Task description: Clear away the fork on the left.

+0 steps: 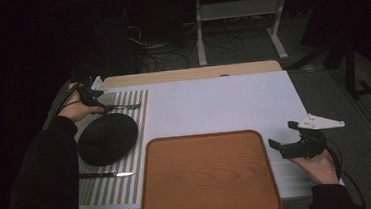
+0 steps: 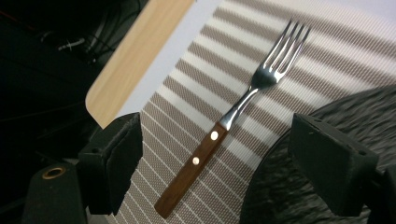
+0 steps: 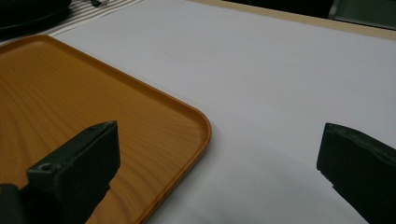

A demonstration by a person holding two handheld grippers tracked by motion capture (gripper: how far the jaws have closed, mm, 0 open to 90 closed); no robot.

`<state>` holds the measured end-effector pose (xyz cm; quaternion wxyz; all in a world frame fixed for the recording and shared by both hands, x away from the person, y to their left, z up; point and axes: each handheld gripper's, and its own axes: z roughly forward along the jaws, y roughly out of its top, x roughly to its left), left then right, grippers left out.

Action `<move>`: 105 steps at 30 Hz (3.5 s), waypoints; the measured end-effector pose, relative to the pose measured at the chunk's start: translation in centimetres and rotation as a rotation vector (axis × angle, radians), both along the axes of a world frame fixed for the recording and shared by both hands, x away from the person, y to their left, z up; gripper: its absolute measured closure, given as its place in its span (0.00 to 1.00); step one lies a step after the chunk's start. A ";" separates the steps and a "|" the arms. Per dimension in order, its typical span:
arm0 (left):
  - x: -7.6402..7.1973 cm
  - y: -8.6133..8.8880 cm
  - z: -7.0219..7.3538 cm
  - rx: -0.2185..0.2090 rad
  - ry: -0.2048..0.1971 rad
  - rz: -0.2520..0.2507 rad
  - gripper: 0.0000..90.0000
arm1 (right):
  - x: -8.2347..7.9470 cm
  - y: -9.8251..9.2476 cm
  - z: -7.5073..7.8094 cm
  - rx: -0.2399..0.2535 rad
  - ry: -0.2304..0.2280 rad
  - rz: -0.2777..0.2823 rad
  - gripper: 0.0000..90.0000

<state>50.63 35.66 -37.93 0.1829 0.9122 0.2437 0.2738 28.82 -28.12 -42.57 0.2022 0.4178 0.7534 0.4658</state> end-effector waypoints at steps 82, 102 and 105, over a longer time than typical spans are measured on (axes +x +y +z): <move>3.0 -2.1 -2.1 0.427 0.126 -0.266 0.85 | -0.3 -0.5 0.0 0.017 0.004 -0.003 0.00; -3.0 -2.8 4.3 0.381 0.116 -0.267 0.85 | -0.4 -0.4 0.2 0.024 -0.011 0.000 0.00; -3.9 -2.9 4.9 0.367 0.134 -0.257 0.85 | -0.4 -0.4 0.3 0.025 -0.013 0.000 0.00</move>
